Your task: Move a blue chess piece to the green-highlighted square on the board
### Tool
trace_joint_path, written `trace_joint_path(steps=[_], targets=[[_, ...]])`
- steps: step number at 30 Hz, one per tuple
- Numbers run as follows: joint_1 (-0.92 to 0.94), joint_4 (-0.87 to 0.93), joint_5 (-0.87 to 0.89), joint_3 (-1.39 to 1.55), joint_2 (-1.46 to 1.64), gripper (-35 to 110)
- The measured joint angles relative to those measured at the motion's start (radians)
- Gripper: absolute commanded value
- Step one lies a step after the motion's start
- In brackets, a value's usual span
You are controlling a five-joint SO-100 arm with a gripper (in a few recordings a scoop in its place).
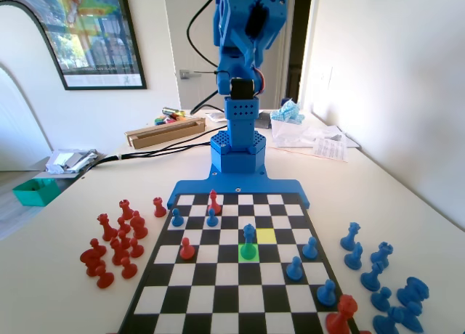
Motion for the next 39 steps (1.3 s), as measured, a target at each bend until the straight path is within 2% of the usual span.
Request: trace_joint_path(steps=[11,39], targets=[[0.005,-0.048,-0.014,0.083,0.144,1],[0.107,-0.067,-0.014,0.100,0.225,1]])
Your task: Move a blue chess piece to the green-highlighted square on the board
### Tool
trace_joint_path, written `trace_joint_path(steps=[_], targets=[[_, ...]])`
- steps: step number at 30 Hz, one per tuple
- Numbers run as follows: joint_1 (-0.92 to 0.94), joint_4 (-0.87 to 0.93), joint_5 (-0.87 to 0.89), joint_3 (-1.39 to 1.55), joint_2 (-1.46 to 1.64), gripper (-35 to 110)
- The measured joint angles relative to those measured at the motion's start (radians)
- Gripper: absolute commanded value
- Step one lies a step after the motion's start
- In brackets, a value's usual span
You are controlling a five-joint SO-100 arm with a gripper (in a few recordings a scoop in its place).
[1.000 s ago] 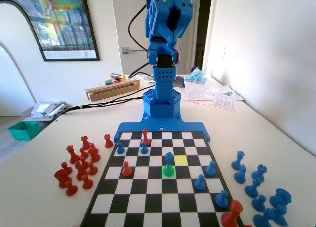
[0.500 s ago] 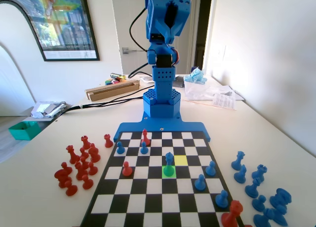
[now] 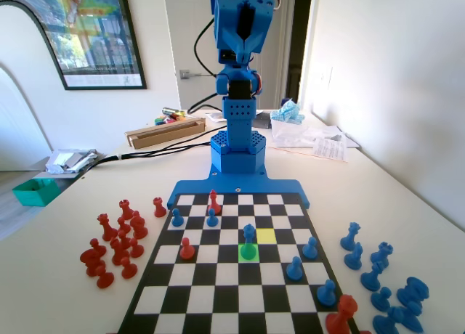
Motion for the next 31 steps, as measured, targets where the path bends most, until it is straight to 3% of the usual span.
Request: trace_joint_path(steps=[31], targets=[[0.026,-0.011,0.000,0.000,0.015,2]])
